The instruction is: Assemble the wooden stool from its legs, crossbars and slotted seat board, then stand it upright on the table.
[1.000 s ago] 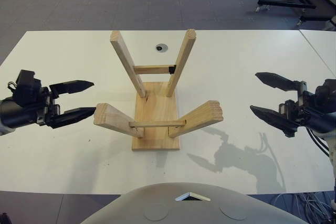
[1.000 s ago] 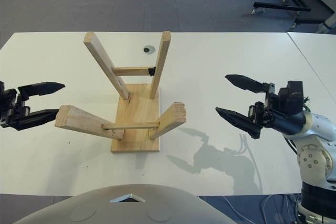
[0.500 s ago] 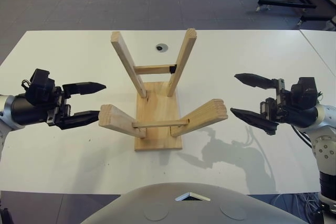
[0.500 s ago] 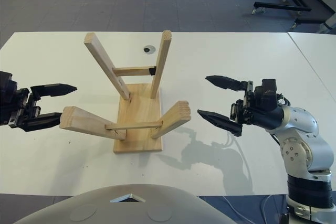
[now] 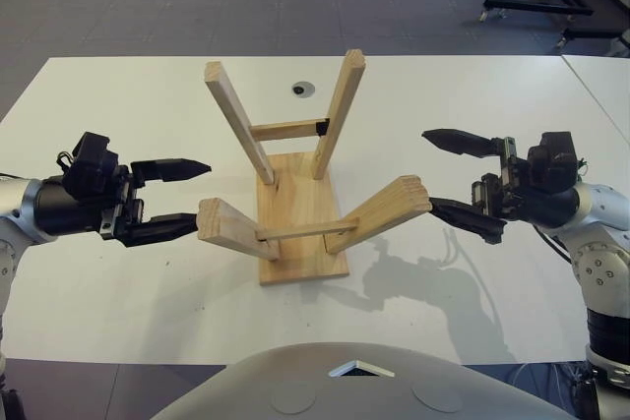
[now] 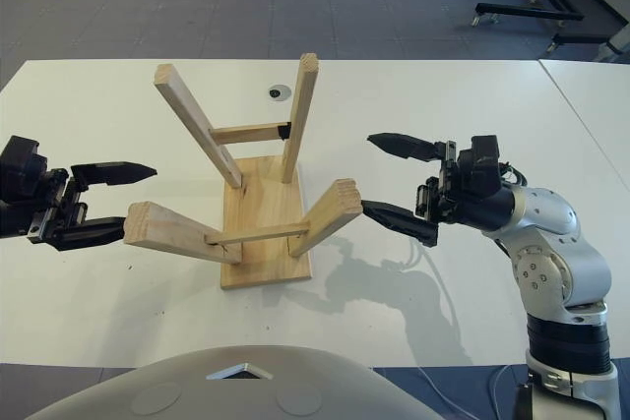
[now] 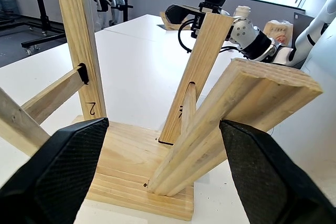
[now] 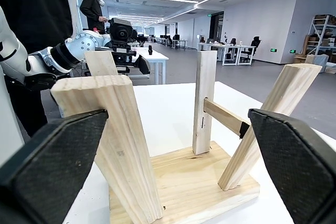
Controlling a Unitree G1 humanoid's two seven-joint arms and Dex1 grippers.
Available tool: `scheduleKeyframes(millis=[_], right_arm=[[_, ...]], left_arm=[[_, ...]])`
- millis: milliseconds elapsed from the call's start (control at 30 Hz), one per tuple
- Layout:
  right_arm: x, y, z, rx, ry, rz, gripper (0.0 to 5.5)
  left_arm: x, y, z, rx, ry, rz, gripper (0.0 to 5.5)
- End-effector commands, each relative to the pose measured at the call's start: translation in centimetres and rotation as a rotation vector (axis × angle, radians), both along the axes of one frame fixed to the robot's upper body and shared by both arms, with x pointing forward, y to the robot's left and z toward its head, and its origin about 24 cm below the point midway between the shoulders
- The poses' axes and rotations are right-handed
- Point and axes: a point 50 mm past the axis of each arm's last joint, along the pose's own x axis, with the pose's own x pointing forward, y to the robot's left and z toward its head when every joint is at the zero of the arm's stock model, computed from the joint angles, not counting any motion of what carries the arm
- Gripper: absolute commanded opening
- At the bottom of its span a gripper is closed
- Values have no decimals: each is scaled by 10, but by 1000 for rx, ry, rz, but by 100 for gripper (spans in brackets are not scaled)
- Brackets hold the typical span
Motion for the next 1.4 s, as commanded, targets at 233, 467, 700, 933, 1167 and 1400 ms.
scheduleKeyframes(millis=[233,467,700,933,1167,1400], right_arm=[[0,17,3,10,-13,87,492],[2,24,1,14,-13,105,492],[3,34,-1,14,1,145,492],[5,28,-7,-26,51,155,492],[2,5,-19,-121,109,81,492],[-3,-15,-14,-170,78,-32,492]], left_arm=[[4,-16,3,11,-25,-53,388],[4,-33,-8,72,7,-124,388],[12,-48,-10,35,-3,-127,388],[20,-51,-17,60,-12,-65,388],[18,-47,-17,65,-23,-45,388],[18,-42,-20,91,-27,-30,388]])
